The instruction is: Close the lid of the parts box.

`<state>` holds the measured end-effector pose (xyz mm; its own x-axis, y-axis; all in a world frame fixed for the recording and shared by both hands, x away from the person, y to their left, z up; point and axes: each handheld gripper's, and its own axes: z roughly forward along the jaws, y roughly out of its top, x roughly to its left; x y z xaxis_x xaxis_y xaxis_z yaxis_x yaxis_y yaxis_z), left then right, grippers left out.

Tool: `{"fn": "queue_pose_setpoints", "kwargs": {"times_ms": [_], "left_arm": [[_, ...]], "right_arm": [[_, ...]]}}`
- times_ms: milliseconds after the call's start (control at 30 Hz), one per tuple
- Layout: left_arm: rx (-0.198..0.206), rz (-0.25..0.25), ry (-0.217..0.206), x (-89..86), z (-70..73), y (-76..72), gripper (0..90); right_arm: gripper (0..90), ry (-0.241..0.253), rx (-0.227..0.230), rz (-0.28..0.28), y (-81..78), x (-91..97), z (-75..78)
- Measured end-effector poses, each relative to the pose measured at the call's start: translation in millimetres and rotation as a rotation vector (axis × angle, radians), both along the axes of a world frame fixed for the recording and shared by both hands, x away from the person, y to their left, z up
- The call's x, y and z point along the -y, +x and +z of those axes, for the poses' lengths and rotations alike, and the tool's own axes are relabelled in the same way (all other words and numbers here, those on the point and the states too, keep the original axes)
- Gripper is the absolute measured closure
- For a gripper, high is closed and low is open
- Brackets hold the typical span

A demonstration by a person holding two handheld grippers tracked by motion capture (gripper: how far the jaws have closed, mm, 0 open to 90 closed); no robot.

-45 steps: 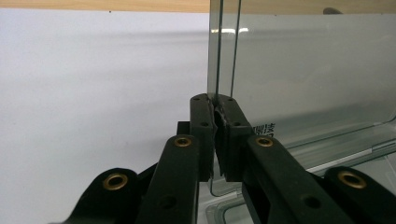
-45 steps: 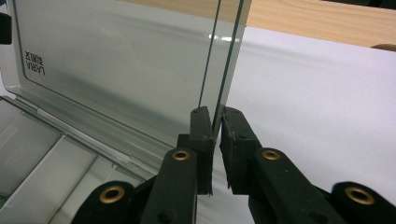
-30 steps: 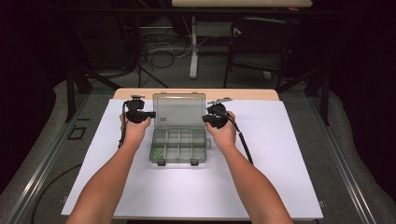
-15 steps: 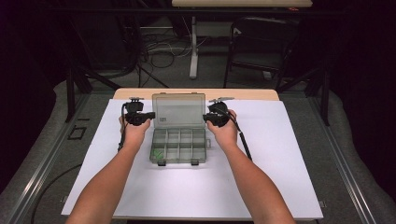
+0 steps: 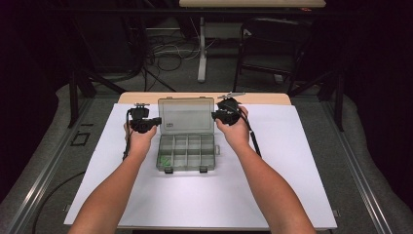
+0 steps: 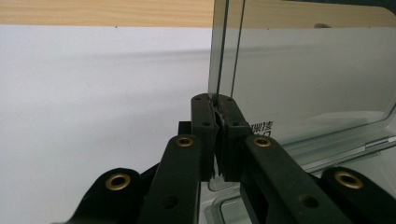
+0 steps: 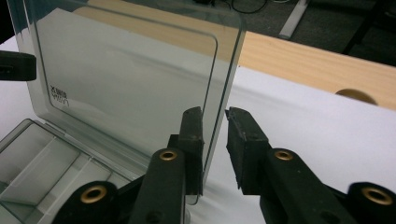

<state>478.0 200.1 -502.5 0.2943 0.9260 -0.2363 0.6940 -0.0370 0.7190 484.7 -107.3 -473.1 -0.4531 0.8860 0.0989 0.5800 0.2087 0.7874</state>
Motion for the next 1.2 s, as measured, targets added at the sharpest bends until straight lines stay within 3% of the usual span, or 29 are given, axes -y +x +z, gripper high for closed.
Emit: {"fn": "queue_pose_setpoints", "kwargs": {"times_ms": [300,867,1200], "left_arm": [[0.024,0.005,0.001,-0.1,-1.7,-3.4,87.6],[0.05,0.001,-0.002,-0.6,-2.9,-7.8,87.7],[0.066,0.005,-0.003,-0.3,-3.6,-10.9,87.7]], "right_arm": [[89.8,-0.018,0.009,-0.027,2.6,0.0,21.4],[90.0,-0.014,-0.008,-0.047,18.6,-2.7,51.1],[90.0,-0.004,0.001,-0.034,25.1,-16.5,60.0]]}}
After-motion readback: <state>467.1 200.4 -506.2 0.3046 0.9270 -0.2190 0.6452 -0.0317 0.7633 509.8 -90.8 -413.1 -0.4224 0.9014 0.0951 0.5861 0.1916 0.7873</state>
